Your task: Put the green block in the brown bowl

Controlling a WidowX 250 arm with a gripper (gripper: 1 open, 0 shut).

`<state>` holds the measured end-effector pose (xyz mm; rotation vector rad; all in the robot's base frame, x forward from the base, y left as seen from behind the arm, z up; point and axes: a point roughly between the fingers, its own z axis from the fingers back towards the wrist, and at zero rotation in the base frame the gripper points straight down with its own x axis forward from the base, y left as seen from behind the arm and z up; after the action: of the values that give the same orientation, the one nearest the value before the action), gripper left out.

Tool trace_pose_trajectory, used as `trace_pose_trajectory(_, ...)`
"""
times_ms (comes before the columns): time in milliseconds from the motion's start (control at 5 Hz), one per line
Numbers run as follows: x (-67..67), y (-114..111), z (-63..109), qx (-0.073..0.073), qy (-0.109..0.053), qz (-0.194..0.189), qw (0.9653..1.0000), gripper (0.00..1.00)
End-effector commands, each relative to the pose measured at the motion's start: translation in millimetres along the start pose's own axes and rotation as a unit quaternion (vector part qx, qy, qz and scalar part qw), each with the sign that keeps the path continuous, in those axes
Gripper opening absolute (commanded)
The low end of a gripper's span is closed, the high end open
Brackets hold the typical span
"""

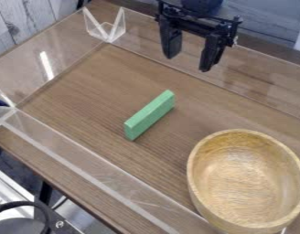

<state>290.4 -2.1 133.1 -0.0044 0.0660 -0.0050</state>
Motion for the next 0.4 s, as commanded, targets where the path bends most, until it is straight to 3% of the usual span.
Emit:
trace_pose_trajectory(0,-5.5,5.1,-8.9,0.004,0.009,-0.006,0.9999,1.00)
trace_pose_trajectory(200,-18.3,14.0,-23.0,0.012,0.023,-0.019,0.9995,1.00)
